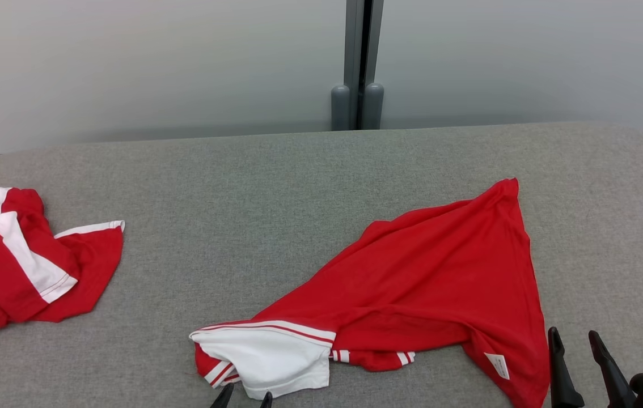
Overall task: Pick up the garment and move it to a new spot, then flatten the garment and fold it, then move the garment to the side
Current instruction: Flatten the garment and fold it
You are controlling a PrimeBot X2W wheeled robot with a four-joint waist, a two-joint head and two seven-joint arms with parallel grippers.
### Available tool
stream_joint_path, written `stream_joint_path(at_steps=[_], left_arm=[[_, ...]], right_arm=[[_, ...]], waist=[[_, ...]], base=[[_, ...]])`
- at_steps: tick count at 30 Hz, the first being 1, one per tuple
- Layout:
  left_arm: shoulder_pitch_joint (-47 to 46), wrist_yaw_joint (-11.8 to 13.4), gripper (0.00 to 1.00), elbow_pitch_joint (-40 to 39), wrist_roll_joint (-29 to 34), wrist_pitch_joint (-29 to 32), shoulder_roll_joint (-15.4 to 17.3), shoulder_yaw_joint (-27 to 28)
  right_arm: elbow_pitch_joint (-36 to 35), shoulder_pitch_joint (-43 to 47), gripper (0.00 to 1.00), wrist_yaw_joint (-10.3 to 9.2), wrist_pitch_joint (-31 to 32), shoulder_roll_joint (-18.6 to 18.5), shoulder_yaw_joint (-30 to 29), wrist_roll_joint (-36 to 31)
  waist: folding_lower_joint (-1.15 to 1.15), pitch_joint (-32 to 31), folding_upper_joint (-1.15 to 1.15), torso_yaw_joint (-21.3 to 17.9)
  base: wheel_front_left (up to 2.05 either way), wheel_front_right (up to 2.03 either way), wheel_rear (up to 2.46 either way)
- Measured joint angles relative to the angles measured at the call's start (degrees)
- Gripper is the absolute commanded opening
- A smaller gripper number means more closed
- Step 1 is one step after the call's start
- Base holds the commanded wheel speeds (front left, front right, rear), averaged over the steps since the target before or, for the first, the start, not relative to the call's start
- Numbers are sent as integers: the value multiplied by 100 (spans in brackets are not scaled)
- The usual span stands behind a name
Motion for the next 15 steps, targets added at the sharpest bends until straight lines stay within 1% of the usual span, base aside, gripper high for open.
stream_joint_path(at_steps=[10,14,15], left_arm=[[-467,0,100,737,-219,0,-168,-155],[-750,0,100,1005,-292,-1,-256,-127],[-823,0,56,1056,-303,-1,-277,-134]], right_arm=[[48,-25,100,0,0,0,90,-33],[59,-74,100,0,0,-2,112,-34],[60,-76,100,0,0,-2,123,-33]], waist=[[1,64,0,-108],[1,111,0,-174],[1,121,0,-189]], base=[[0,0,0],[0,0,0],[0,0,0]])
